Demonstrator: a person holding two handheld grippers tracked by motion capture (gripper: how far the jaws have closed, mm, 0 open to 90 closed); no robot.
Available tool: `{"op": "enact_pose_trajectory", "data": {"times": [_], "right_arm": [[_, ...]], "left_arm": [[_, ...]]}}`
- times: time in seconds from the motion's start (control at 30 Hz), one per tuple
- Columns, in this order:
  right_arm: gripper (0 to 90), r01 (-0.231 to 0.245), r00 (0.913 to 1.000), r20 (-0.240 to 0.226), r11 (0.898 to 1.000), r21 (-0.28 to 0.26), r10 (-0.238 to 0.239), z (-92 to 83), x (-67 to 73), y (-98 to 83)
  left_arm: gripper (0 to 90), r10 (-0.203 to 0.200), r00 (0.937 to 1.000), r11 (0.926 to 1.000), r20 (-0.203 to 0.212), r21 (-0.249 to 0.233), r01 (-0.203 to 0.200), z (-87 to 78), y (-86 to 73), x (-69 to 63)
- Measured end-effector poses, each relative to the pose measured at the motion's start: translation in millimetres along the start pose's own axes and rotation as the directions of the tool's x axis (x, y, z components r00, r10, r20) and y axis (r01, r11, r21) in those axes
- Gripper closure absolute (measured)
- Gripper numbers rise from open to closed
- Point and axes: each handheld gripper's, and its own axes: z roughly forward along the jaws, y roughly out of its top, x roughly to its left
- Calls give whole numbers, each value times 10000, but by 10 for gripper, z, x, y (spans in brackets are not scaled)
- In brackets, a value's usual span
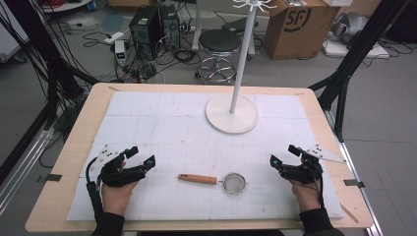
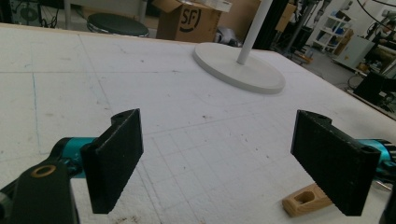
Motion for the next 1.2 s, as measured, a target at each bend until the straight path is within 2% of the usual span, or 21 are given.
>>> {"op": "enact_pose_trajectory", "data": {"times": [0.6, 0.63, 0.7, 0.77, 0.83, 1.1, 1.17, 1.2], "right_arm": [[17, -14, 9999, -154, 10000, 65, 15, 18, 34, 9], [63, -97, 9998, -182, 9999, 93, 98, 21, 42, 13], [221, -133, 9995, -270, 9999, 52, 135, 30, 49, 24], [270, -242, 9991, -333, 9996, 149, 247, 44, 65, 35], [358, -257, 9983, -522, 9995, 169, 266, 60, 67, 42], [541, -83, 9927, -1198, 9989, 452, 137, 171, 171, 68], [609, -52, 9916, -1289, 9984, 571, 125, 213, 207, 72], [609, -52, 9916, -1289, 9984, 571, 125, 213, 207, 72]], "left_arm": [[175, 85, 10000, 9999, -49, 72, -85, 10, -7, -19], [175, 100, 9999, 9999, -49, 104, -100, 8, -7, -17], [175, 123, 9999, 9999, -100, 95, -122, 6, -11, -15], [175, 136, 9998, 9998, -135, 139, -134, 3, -12, -8], [175, 112, 9998, 9999, -152, 99, -111, 1, -13, -10], [177, 141, 9998, 9998, -164, 170, -138, 8, -37, -1], [178, 151, 9997, 9998, -178, 142, -149, 4, -35, -1], [178, 160, 9997, 9998, -190, 145, -157, 3, -35, -1]]}}
